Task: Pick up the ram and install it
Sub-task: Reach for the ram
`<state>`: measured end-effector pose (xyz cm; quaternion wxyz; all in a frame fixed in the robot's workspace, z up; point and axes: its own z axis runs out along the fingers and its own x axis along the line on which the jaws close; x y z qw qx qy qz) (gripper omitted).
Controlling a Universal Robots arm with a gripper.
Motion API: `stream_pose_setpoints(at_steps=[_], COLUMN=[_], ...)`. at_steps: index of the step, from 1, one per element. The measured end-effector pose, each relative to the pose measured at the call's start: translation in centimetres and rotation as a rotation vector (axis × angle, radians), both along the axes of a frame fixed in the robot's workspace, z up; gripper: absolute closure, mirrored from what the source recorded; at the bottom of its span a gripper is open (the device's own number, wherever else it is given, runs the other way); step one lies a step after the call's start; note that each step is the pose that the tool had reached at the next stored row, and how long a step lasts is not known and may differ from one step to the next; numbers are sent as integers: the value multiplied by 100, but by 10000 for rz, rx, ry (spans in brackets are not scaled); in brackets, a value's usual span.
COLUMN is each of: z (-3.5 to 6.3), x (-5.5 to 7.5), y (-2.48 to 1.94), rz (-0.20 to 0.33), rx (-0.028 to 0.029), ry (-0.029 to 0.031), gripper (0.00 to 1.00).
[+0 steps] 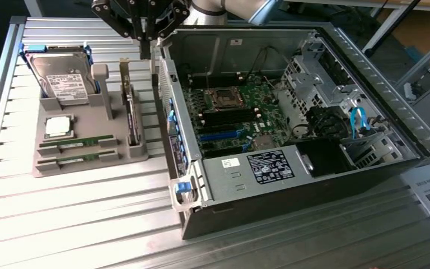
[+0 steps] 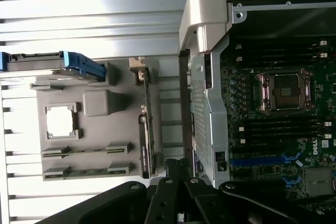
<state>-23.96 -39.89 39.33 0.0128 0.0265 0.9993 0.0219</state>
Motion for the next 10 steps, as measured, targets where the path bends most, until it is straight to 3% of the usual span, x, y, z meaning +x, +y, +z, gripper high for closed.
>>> stream_pose_setpoints(at_steps=[10], z=[0], x=[-208], y=[0], rz=[51], rx=[-1], ry=[0], gripper=[90])
